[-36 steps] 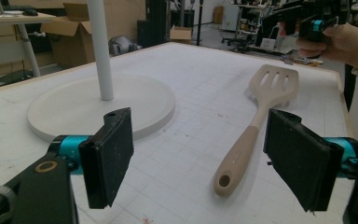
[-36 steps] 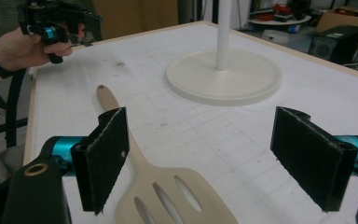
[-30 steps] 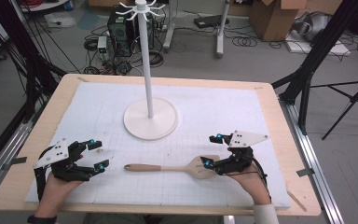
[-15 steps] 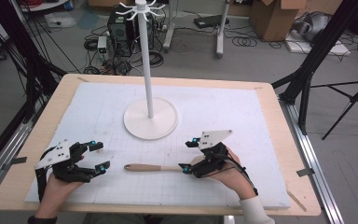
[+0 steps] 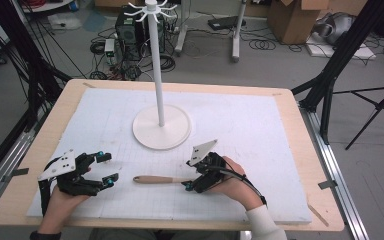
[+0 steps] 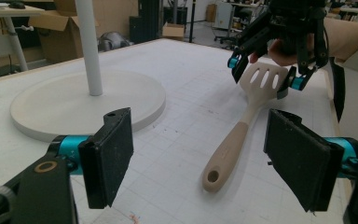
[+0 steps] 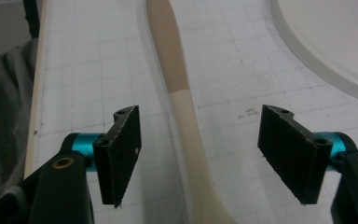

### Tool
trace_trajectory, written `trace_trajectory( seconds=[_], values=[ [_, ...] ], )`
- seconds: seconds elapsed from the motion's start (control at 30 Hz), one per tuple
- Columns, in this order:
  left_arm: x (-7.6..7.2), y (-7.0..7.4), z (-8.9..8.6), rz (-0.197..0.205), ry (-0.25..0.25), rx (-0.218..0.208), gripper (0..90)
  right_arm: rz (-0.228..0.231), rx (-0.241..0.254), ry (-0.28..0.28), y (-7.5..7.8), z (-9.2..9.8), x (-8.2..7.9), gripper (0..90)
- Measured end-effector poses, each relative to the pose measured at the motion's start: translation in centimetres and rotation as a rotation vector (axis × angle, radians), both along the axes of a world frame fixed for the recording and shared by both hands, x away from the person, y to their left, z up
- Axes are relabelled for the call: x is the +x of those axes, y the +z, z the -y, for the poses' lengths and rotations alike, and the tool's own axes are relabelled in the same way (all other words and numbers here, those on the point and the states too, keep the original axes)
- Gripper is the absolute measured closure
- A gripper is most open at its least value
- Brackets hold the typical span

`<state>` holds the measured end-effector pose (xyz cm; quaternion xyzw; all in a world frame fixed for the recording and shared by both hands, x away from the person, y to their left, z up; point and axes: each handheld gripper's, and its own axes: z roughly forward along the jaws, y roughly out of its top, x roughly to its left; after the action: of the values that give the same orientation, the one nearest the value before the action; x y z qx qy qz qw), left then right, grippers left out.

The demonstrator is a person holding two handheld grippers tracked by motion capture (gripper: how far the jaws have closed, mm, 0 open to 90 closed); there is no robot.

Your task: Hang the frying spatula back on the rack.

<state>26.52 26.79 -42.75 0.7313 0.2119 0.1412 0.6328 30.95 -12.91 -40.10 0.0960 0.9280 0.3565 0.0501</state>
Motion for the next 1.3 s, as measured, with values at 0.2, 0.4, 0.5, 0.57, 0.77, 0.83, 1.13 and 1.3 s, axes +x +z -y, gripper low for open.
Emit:
trace_trajectory(
  seconds=[0.2, 0.4, 0.5, 0.57, 0.77, 0.83, 1.13, 1.3],
  values=[
    [0.1, -0.2, 0.2, -0.005, -0.004, 0.005, 24.3, -0.002, -0.095, 0.02, -0.5, -0.4, 0.1, 39.8],
    [0.2, -0.4, 0.3, -0.015, -0.012, 0.007, 24.3, 0.015, -0.143, 0.038, -0.9, -0.8, 0.1, 46.2],
    [0.2, -0.4, 0.4, -0.015, -0.013, 0.013, 24.3, 0.009, -0.161, 0.039, -1.1, -1.0, 0.2, 48.5],
    [0.2, -0.4, 0.4, -0.015, -0.012, 0.012, 24.4, 0.007, -0.167, 0.051, -1.2, -1.1, 0.3, 51.0],
    [0.2, -0.4, 0.4, -0.015, -0.011, 0.01, 24.4, -0.011, -0.194, 0.053, -1.5, -1.3, 0.2, 55.2],
    [0.2, -0.4, 0.4, -0.015, -0.012, 0.012, 24.4, -0.012, -0.207, 0.055, -1.7, -1.4, 0.3, 56.5],
    [0.2, -0.6, 0.6, -0.02, -0.016, 0.018, 24.4, -0.06, -0.205, 0.055, -1.8, -1.5, 0.6, 64.4],
    [0.2, -0.6, 0.7, -0.022, -0.014, 0.016, 24.5, -0.084, -0.209, 0.044, -1.7, -1.7, 0.8, 64.9]
  ],
)
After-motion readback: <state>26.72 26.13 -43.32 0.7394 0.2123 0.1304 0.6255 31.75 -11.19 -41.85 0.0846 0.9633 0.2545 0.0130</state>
